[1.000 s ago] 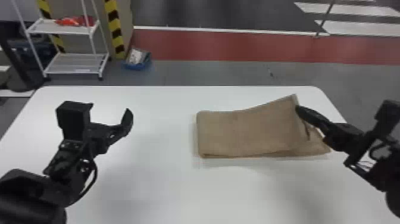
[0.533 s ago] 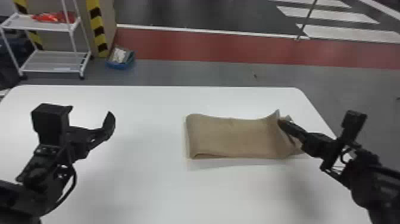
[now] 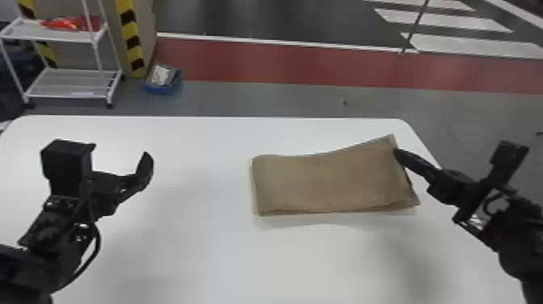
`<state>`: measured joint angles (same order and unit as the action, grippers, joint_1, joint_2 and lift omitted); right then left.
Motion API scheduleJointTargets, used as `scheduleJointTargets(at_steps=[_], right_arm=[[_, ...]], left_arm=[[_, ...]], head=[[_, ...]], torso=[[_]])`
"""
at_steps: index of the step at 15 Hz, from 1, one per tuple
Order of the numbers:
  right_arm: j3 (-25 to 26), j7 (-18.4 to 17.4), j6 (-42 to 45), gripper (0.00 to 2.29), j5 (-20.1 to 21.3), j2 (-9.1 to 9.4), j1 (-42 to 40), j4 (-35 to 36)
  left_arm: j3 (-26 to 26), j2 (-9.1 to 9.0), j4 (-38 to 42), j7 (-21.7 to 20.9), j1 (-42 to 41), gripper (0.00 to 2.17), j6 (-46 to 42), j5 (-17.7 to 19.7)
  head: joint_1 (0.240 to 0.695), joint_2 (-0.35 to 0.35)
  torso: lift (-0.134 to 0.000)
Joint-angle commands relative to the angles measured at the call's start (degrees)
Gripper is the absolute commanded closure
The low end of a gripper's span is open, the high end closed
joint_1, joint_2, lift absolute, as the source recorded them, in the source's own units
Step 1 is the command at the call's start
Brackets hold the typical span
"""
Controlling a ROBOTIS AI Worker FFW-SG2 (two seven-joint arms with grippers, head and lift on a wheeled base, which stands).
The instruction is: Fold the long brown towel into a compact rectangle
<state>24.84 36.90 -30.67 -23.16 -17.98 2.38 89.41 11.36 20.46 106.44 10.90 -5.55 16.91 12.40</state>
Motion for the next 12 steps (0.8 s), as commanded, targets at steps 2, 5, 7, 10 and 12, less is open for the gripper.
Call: scheduleJointTargets(at_steps=[2, 5, 7, 10, 12], right_arm=[[1.4, 0.1, 0.5, 1.24, 0.2, -1.79, 1.8, -2.4], [-1.7, 1.8, 2.2, 1.23, 4.7, -3.46, 6.7, -13.6], [-1.8, 2.5, 7.2, 1.23, 7.0, -3.37, 9.3, -20.9], [-1.9, 2.5, 8.0, 1.21, 7.3, -3.29, 9.4, -21.2], [-1.2, 2.1, 8.7, 0.29, 7.0, -3.02, 8.5, -20.0]], left_arm=[[-0.1, 0.28, 0.1, 0.0, -0.2, 0.04, 0.5, -0.1], [-0.1, 0.37, 0.0, 0.0, -0.3, 0.04, 0.3, -0.2], [0.0, 0.37, -0.2, 0.0, -0.3, 0.04, 0.3, -0.2], [-0.1, 0.37, -0.4, 0.0, -0.3, 0.04, 0.3, -0.2], [0.0, 0.37, -0.5, 0.0, -0.2, 0.04, 0.3, -0.2]], head=[[0.695, -0.182], [0.695, -0.199], [0.695, -0.205], [0.695, -0.216], [0.695, -0.217]], torso=[[-0.128], [-0.128], [-0.128], [-0.128], [-0.128]])
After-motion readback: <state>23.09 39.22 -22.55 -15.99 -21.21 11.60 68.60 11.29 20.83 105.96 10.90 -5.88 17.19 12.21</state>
